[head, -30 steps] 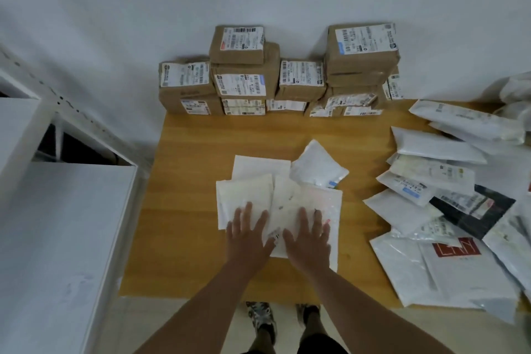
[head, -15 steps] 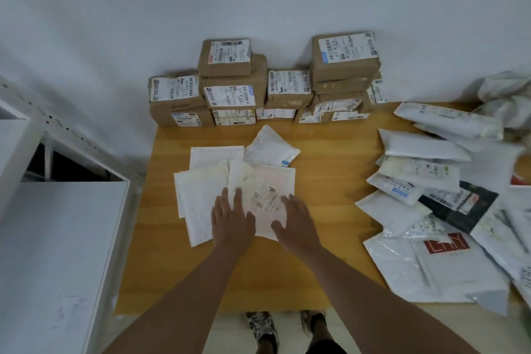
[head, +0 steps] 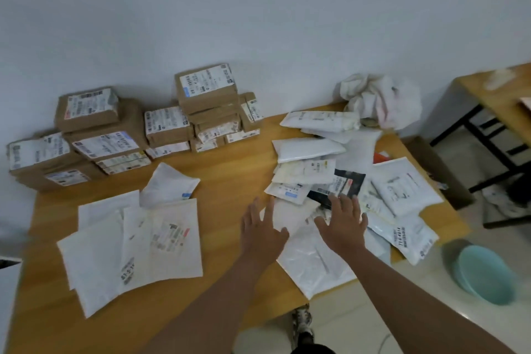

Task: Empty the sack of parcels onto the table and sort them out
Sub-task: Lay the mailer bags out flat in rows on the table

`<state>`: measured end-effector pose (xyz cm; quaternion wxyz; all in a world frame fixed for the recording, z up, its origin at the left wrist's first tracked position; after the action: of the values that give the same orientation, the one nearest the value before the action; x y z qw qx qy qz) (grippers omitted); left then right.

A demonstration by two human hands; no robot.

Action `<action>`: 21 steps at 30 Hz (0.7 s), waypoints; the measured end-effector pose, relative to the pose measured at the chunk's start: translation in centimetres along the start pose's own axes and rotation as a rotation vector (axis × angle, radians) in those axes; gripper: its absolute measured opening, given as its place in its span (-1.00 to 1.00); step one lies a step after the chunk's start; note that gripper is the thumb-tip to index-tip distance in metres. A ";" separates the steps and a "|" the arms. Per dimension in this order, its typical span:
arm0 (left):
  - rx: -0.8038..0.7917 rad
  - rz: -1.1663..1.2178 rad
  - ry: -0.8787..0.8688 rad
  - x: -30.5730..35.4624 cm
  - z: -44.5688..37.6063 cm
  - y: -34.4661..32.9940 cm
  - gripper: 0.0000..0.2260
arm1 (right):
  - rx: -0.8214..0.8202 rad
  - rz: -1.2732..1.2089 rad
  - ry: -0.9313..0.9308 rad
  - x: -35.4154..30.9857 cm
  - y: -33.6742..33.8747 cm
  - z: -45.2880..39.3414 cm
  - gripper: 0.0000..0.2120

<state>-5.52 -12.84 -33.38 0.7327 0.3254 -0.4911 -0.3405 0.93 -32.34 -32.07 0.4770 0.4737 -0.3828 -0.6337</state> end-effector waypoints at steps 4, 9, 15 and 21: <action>-0.032 -0.156 -0.206 7.0 -3.0 -4.5 -0.29 | -0.040 -0.072 -0.161 8.0 1.1 -3.4 -0.33; -0.150 -0.318 -0.317 13.2 -6.4 -10.5 -0.16 | -0.138 -0.127 -0.312 15.4 0.6 -7.3 -0.18; -0.168 -0.354 -0.090 9.2 -7.2 -12.3 0.00 | -0.292 0.074 -0.148 14.9 -2.4 -9.4 -0.04; -0.160 -0.404 0.102 3.9 -6.1 -10.7 -0.01 | -0.268 0.162 0.071 9.0 -4.3 -9.2 -0.05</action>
<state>-0.57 -21.07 -41.99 0.6969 0.3747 -0.3497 -0.5017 7.92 -40.29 -40.59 0.5986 0.3953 -0.3146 -0.6216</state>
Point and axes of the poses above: each hand's wrist, its own z-axis away from the middle knuckle, its own y-axis out of the back of the hand, x = y × z, the point moved 6 cm from there along -z, towards the middle knuckle, and after that the axes turned 4 degrees about -y, right-handed, at the moved point
